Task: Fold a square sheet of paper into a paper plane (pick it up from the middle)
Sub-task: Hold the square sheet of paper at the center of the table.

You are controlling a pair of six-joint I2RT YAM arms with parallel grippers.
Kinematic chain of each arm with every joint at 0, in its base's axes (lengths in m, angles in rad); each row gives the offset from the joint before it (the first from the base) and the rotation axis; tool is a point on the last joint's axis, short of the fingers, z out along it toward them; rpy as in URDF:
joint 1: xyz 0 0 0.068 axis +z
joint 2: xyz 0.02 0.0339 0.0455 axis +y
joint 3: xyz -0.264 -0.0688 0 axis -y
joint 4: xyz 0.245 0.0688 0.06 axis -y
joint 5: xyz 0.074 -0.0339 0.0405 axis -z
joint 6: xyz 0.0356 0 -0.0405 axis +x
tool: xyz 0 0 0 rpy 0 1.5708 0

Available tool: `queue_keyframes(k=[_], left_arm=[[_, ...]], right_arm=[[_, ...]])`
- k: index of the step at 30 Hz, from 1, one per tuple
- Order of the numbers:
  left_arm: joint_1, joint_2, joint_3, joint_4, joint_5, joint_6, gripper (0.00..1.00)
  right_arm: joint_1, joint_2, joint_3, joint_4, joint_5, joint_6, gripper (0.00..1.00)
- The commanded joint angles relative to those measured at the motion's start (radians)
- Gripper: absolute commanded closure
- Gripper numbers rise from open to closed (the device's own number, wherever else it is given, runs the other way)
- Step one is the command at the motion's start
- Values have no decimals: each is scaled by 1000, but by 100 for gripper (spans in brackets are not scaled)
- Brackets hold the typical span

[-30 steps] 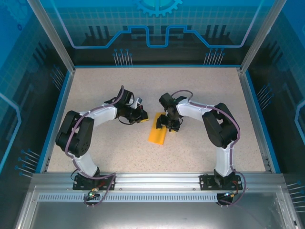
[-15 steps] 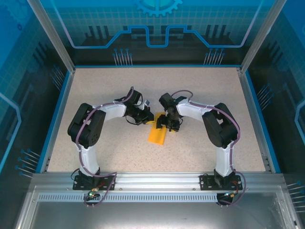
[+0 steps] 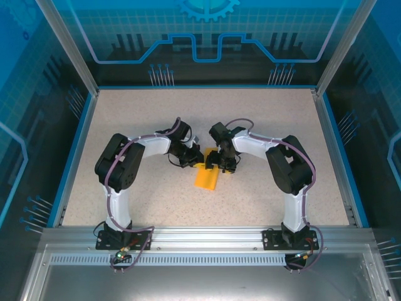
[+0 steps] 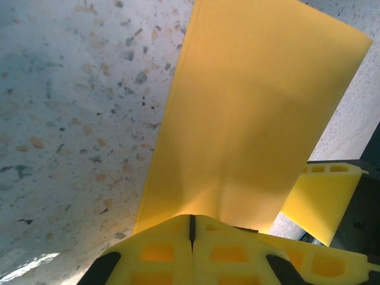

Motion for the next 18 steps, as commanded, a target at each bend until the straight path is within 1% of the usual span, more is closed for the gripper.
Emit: queue_keyframes(k=[1,12,15,18], left_arm=[[-12,26,21,-36,-15,13,100],[-19,63,5,-79,-112,47,100],[-19,65,-6,-82,-130,56,100],[-20,68,-11,-84,-139,63,100]], right_arm=[[13,120,-76,53,42,0,32],[15,103,-71,62,35,3,31],[14,60,-76,90,20,3,31],[10,-37,-98,138,17,0,30]])
